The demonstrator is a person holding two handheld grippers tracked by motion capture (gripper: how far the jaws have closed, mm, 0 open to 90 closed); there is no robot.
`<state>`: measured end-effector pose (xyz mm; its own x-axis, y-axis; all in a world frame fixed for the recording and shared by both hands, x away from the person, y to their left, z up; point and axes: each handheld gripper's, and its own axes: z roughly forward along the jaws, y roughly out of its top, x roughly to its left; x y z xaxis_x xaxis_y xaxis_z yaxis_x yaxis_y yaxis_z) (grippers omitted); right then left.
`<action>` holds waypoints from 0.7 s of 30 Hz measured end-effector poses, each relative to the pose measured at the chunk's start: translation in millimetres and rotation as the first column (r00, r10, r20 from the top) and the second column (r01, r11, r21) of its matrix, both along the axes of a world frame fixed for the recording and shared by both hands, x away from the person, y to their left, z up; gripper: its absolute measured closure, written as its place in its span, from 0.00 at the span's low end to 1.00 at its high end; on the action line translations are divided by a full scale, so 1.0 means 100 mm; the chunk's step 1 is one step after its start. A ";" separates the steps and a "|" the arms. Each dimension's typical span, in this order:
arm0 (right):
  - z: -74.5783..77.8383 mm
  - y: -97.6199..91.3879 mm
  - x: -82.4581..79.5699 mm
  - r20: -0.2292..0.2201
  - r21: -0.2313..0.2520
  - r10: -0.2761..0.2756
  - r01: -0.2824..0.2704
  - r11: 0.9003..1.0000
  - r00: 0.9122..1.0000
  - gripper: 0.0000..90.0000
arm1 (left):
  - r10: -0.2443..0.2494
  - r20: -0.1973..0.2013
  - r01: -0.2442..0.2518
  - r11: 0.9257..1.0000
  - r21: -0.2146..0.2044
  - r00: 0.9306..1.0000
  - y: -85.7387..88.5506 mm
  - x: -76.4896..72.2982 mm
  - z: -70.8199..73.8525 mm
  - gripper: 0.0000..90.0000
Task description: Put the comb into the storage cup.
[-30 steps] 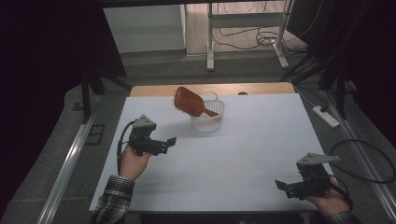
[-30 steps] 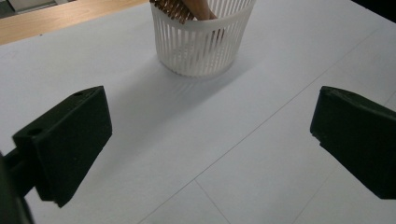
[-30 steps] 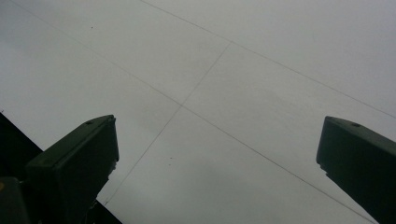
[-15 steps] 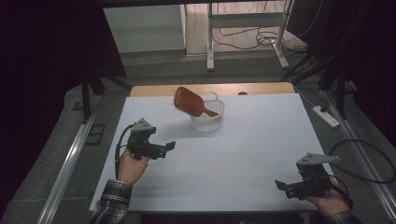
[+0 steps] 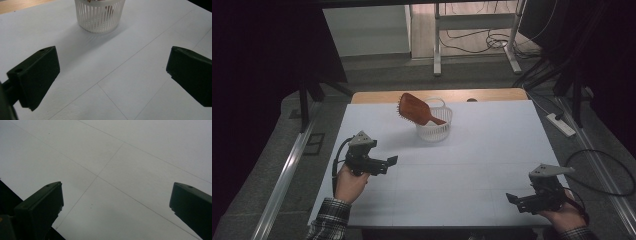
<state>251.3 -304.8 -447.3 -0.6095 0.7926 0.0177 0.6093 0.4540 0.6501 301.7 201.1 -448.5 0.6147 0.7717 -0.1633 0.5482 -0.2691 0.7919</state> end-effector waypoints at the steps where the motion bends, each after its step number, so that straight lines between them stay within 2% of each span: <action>1: 0.00 0.00 0.00 0.001 -0.001 0.000 0.000 1.000 1.000 0.00 | 0.001 -0.002 -0.001 1.000 -0.004 1.000 0.01 -0.02 0.00 0.00; 11: 0.00 0.00 0.00 0.003 -0.003 -0.001 0.001 1.000 1.000 0.00 | 0.010 0.003 -0.010 1.000 -0.013 1.000 0.07 -0.11 0.01 0.00; 21: 0.00 -0.01 0.00 0.002 -0.002 -0.005 0.005 1.000 1.000 0.00 | 0.024 0.000 -0.024 1.000 0.002 1.000 0.11 -0.22 -0.01 0.00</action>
<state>250.9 -305.3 -447.2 -0.6058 0.7954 0.0148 0.6104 0.4528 0.6500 279.5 212.4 -449.6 0.5964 0.7863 -0.1615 0.5542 -0.2577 0.7915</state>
